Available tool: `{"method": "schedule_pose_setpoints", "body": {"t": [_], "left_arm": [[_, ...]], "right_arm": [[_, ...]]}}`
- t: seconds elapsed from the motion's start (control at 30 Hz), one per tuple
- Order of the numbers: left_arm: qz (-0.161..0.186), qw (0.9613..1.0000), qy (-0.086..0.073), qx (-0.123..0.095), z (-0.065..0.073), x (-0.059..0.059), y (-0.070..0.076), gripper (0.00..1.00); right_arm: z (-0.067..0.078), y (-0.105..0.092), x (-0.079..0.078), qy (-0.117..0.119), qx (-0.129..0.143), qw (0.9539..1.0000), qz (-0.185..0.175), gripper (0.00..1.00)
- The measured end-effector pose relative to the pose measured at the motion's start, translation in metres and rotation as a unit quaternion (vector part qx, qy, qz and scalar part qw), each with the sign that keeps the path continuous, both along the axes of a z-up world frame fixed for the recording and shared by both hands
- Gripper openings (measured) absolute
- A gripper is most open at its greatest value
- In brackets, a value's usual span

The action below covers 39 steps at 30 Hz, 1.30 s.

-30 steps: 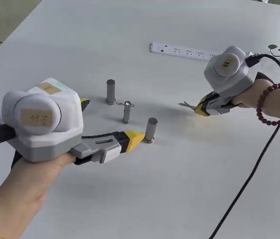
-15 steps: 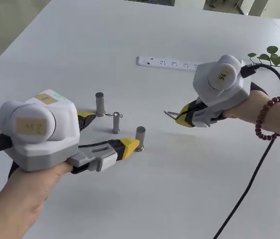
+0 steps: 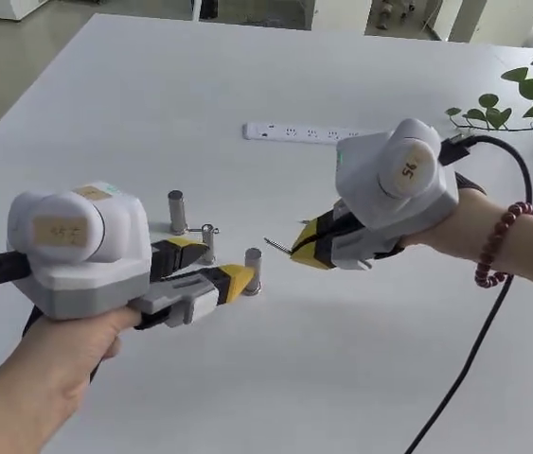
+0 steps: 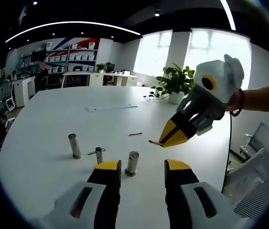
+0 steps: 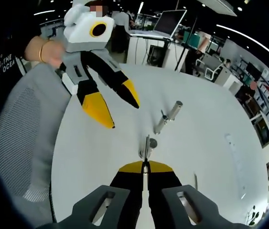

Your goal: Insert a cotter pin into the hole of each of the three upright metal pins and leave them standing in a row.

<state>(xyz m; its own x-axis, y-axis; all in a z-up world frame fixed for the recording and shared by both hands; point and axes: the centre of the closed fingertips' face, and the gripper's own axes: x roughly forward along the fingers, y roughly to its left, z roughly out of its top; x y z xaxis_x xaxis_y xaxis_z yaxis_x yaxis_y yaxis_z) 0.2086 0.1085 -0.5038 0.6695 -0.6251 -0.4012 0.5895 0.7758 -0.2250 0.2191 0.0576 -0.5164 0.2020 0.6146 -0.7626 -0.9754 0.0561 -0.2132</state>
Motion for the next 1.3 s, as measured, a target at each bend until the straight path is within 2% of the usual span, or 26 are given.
{"method": "schedule_pose_setpoints", "body": {"t": [0.1,0.17,0.27,0.47,0.57,0.77,1.03,1.1,1.3], "left_arm": [[-0.008,0.9997,0.015,-0.015,0.0,-0.003,-0.004,0.31],[-0.016,0.999,0.03,-0.028,-0.001,-0.006,-0.007,0.28],[-0.02,0.9982,0.036,-0.045,0.001,-0.008,-0.01,0.22],[-0.034,0.9927,0.074,-0.088,0.005,-0.015,-0.019,0.16],[-0.038,0.9916,0.082,-0.093,0.004,-0.017,-0.022,0.15],[-0.044,0.9854,0.107,-0.125,0.006,-0.022,-0.031,0.11],[-0.038,0.9814,0.123,-0.142,0.005,-0.021,-0.033,0.02],[-0.039,0.9786,0.128,-0.156,0.007,-0.022,-0.034,0.01],[-0.035,0.9788,0.126,-0.158,0.005,-0.022,-0.035,0.01]], "right_arm": [[0.003,0.004,-0.005,-0.004,0.003,0.9999,0.014,0.0],[0.005,0.007,-0.01,-0.004,0.004,0.9997,0.025,0.0],[0.006,0.009,-0.015,-0.011,0.0,0.9991,0.041,0.0],[0.002,0.01,-0.024,-0.022,-0.013,0.9969,0.075,0.0],[0.002,0.009,-0.027,-0.025,-0.015,0.9962,0.082,0.0],[0.003,0.011,-0.034,-0.031,-0.016,0.9946,0.098,0.0],[0.003,0.012,-0.037,-0.032,-0.015,0.994,0.103,0.0],[0.003,0.012,-0.036,-0.034,-0.014,0.9942,0.101,0.0],[0.001,0.012,-0.036,-0.034,-0.013,0.9948,0.095,0.0]]}}
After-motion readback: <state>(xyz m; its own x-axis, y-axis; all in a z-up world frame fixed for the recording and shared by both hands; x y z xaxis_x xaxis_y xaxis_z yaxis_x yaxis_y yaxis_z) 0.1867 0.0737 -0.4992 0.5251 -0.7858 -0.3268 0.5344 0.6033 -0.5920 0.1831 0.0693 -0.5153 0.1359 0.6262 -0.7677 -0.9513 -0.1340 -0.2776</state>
